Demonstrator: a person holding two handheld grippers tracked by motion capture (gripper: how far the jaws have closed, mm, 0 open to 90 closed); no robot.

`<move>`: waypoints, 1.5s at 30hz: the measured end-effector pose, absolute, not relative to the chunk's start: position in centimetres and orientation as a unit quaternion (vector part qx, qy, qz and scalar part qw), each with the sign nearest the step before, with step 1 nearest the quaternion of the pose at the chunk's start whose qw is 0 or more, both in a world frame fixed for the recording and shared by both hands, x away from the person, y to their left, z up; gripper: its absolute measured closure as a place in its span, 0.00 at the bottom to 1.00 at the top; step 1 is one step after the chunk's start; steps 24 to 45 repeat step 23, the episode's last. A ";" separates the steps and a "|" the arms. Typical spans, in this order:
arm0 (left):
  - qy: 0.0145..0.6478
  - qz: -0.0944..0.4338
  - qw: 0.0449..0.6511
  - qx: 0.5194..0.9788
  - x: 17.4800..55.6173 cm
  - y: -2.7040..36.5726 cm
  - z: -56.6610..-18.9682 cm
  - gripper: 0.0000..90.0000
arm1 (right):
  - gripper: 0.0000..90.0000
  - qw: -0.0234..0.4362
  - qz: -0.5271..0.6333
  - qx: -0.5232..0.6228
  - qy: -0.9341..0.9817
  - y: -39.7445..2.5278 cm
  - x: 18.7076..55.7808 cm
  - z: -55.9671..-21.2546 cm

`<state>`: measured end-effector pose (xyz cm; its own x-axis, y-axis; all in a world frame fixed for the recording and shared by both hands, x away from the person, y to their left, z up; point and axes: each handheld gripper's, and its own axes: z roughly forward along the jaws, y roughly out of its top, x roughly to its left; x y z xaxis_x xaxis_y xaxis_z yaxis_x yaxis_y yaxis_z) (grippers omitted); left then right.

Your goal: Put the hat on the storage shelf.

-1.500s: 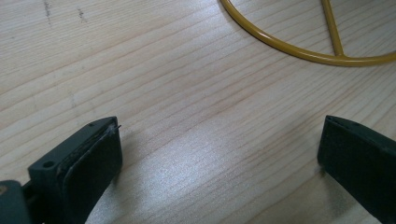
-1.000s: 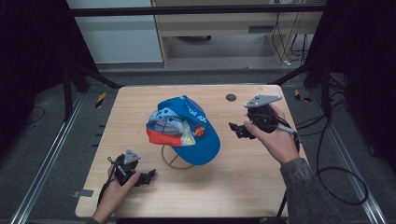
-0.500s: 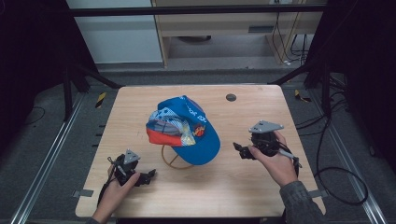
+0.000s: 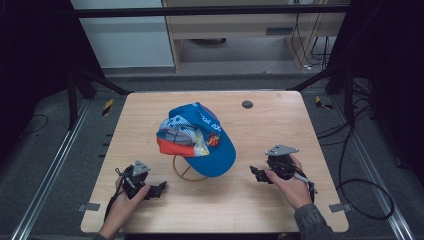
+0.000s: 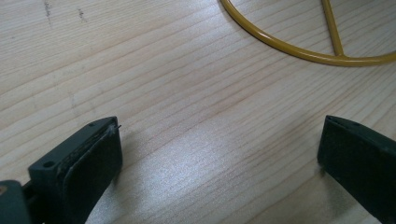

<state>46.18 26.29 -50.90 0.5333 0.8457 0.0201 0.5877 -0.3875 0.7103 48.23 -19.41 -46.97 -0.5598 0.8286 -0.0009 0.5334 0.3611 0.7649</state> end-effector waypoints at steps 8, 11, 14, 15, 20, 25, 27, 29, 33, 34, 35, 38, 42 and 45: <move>0.441 0.195 0.334 0.810 46.2 26.3 -50.9 0.00 | 0.15 0.188 0.350 0.455 0.797 -19.3 48.4 -49.5; 0.441 0.195 0.333 0.810 46.2 26.3 -50.9 0.00 | 0.14 0.189 0.340 0.457 0.800 -19.0 48.2 -50.3; 0.441 0.195 0.333 0.810 46.2 26.3 -50.9 0.00 | 0.12 0.197 0.340 0.458 0.797 -18.8 48.0 -50.9; 0.441 0.195 0.333 0.810 46.2 26.3 -50.9 0.00 | 0.12 0.199 0.341 0.458 0.796 -18.7 47.9 -51.0; 0.443 0.194 0.334 0.809 46.2 26.3 -50.9 0.00 | 0.12 0.207 0.348 0.461 0.790 -18.8 47.7 -51.2; 0.443 0.194 0.333 0.810 46.2 26.3 -50.9 0.00 | 0.12 0.208 0.347 0.464 0.788 -18.7 47.6 -51.2; 0.443 0.194 0.333 0.810 46.2 26.3 -50.9 0.00 | 0.12 0.208 0.347 0.464 0.788 -18.7 47.6 -51.2; 0.443 0.194 0.333 0.810 46.2 26.3 -50.9 0.00 | 0.12 0.208 0.347 0.464 0.788 -18.7 47.6 -51.2; 0.443 0.194 0.333 0.810 46.2 26.3 -50.9 0.00 | 0.12 0.208 0.347 0.464 0.788 -18.7 47.6 -51.2; 0.443 0.194 0.333 0.810 46.2 26.3 -50.9 0.00 | 0.12 0.208 0.347 0.464 0.788 -18.7 47.6 -51.2; 0.443 0.194 0.333 0.810 46.2 26.3 -50.9 0.00 | 0.12 0.208 0.347 0.464 0.788 -18.7 47.6 -51.2; 0.443 0.194 0.333 0.810 46.2 26.3 -50.9 0.00 | 0.12 0.208 0.347 0.464 0.788 -18.7 47.6 -51.2; 0.443 0.194 0.333 0.810 46.2 26.3 -50.9 0.00 | 0.12 0.208 0.347 0.464 0.788 -18.7 47.6 -51.2; 0.443 0.194 0.333 0.810 46.2 26.3 -50.9 0.00 | 0.12 0.208 0.347 0.464 0.788 -18.7 47.6 -51.2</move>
